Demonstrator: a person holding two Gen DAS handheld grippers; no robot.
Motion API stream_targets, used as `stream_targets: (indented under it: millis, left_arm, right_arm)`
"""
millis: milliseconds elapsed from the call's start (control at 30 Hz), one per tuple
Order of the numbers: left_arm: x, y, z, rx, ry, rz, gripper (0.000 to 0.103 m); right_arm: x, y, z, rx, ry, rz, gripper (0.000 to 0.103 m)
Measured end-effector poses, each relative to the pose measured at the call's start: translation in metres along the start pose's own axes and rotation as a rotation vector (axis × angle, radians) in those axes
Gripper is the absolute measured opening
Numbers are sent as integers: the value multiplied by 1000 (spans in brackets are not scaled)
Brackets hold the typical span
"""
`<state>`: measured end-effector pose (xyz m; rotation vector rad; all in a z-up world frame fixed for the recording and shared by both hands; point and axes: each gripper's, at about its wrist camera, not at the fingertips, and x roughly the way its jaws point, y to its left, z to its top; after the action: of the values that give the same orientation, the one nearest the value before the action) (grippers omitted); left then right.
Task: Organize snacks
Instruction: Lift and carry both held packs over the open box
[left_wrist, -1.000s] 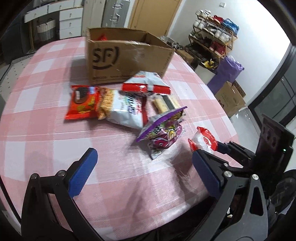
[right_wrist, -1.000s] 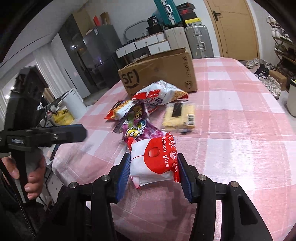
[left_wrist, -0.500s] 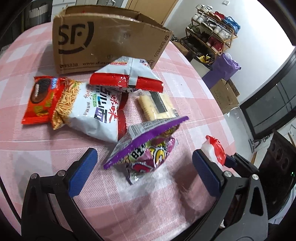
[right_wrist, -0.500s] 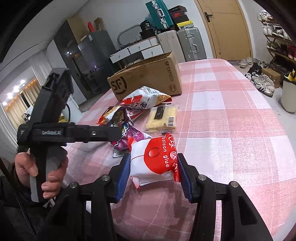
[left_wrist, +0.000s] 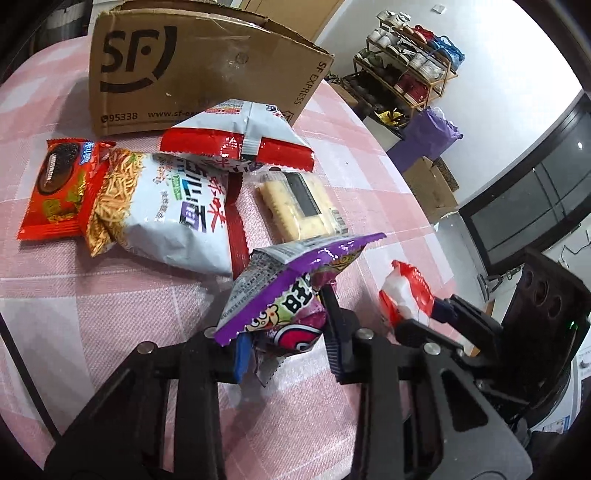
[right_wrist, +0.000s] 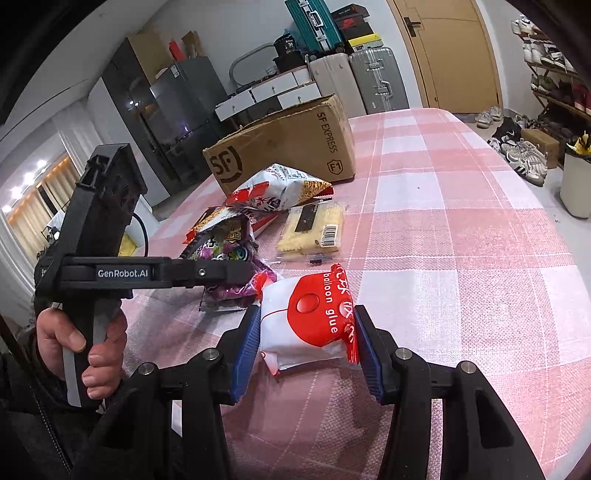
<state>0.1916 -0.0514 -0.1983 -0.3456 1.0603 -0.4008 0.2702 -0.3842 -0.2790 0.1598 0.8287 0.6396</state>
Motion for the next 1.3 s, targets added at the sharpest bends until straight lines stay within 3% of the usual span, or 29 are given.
stream_targets:
  millis: [300, 833, 1300]
  left_arm:
    - [-9, -8, -10, 19, -24, -10, 29]
    - [-80, 10, -16, 80, -140, 38, 29]
    - [-130, 21, 33, 136, -208, 113, 29]
  right_arm:
    - [-12, 15, -1, -30, -14, -15, 50]
    - [-22, 36, 30, -61, -61, -7, 50]
    - [-20, 48, 90, -129, -123, 5, 50]
